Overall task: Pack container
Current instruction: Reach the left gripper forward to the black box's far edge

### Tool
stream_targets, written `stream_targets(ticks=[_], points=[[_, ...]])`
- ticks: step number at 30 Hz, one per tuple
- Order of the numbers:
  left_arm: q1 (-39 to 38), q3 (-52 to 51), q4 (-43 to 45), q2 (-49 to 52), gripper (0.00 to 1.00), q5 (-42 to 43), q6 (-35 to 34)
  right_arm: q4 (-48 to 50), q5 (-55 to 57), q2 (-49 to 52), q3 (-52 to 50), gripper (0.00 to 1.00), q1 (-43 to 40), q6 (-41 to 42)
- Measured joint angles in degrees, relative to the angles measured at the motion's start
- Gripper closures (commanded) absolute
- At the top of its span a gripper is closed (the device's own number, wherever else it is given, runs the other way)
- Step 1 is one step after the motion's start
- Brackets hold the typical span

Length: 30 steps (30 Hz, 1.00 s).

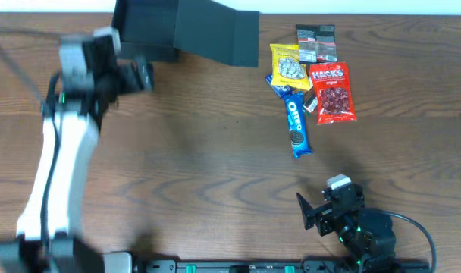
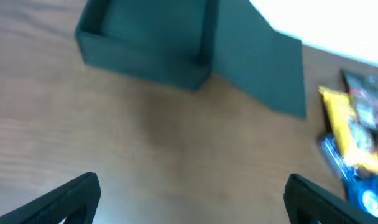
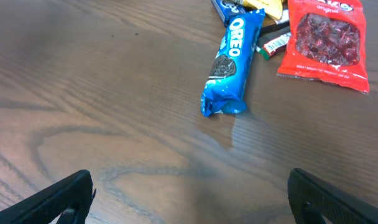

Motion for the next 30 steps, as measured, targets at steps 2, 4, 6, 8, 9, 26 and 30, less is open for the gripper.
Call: stream_targets(ticks=[2, 4, 6, 8, 9, 26, 30], points=[[0.0, 9.0, -3.3, 8.2, 0.05, -0.2, -1.2, 0.0, 0.0, 0.0, 0.0, 0.01, 0.0, 0.0], [0.0, 19.0, -7.9, 15.9, 0.05, -0.3, -2.9, 0.0, 0.0, 0.0, 0.0, 0.01, 0.0, 0.0], [0.0, 27.8, -10.8, 22.6, 0.05, -0.4, -4.5, 0.0, 0.0, 0.0, 0.0, 0.01, 0.0, 0.0], [-0.1, 36.9, -13.7, 29.4, 0.05, -0.6, -6.0, 0.0, 0.0, 0.0, 0.0, 0.01, 0.0, 0.0], [-0.1, 40.9, -14.8, 32.2, 0.05, -0.6, -6.5, 0.0, 0.0, 0.0, 0.0, 0.01, 0.0, 0.0], [-0.4, 61.4, -16.1, 56.0, 0.05, -3.0, 5.8, 0.0, 0.0, 0.0, 0.0, 0.01, 0.0, 0.0], [-0.7, 61.4, -17.9, 56.6, 0.05, -5.7, 10.2, 0.0, 0.0, 0.0, 0.0, 0.01, 0.0, 0.0]])
